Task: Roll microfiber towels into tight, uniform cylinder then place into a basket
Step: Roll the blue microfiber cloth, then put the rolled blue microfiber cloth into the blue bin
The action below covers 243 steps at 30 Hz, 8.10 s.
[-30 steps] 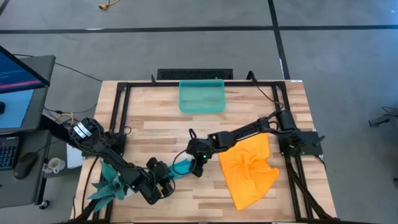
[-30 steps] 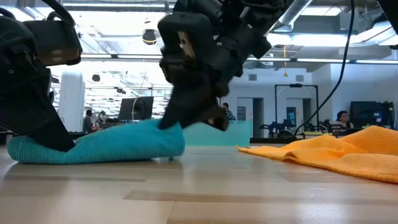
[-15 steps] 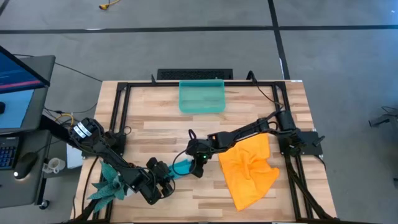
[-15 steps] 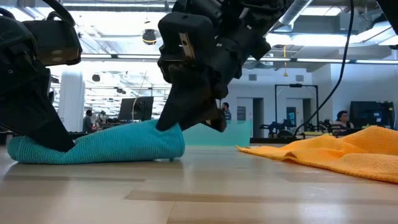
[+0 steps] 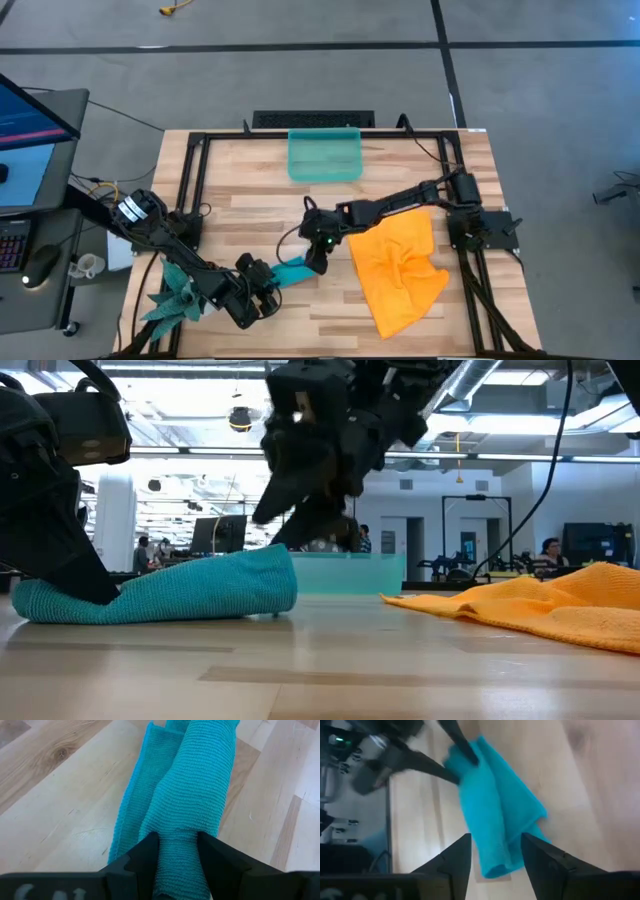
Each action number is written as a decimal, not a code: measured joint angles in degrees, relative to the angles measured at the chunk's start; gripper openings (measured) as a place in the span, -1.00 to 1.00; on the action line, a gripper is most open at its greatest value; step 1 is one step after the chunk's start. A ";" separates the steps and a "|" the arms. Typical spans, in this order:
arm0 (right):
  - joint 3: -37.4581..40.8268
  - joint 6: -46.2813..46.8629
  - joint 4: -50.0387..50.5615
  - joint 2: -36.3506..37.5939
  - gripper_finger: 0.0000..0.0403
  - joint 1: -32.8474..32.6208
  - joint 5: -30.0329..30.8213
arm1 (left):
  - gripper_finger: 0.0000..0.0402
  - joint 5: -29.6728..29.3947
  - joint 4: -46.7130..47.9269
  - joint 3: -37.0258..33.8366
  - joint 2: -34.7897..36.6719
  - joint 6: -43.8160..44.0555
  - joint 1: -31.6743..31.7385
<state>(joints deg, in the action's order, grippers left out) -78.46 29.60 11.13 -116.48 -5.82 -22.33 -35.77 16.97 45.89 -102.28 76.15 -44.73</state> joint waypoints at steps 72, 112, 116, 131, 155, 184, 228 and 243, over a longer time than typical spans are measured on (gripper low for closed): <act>-0.39 -13.83 -7.02 -10.25 -0.64 -8.73 18.29 | -0.31 -7.56 -2.08 0.00 15.67 -18.17 -2.25; -1.60 -10.36 -6.36 -9.19 -0.35 -8.63 14.16 | -0.31 -4.42 -4.35 0.09 -1.77 -1.08 -0.87; -1.36 -11.78 -3.86 -6.63 -0.23 -8.22 12.07 | -0.31 -4.40 -4.23 0.09 -1.79 -1.13 -0.87; 8.59 -18.16 0.63 8.16 -0.20 -11.52 22.43 | -0.31 -3.65 -4.07 0.00 -1.81 -1.34 -0.92; 13.21 -11.54 -23.87 5.44 0.01 -7.83 22.44 | -0.31 -3.63 -4.76 -0.04 -1.88 -1.37 -0.92; 11.94 -7.40 -27.48 -4.14 0.17 -6.29 18.33 | -0.31 -3.60 -5.32 0.00 -1.88 -2.49 -0.92; 11.19 -4.56 -26.59 -7.65 -0.92 -6.17 5.70 | 0.13 -3.38 -5.91 2.18 -1.52 -10.59 -0.55; 11.23 -4.69 -26.38 -7.64 -0.93 -6.19 5.88 | 0.19 -4.06 24.53 3.96 18.16 -1.97 1.29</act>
<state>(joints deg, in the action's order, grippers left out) -67.22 24.91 -15.25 -124.12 -12.01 -16.45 -39.83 41.50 49.85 -84.12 74.18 -43.44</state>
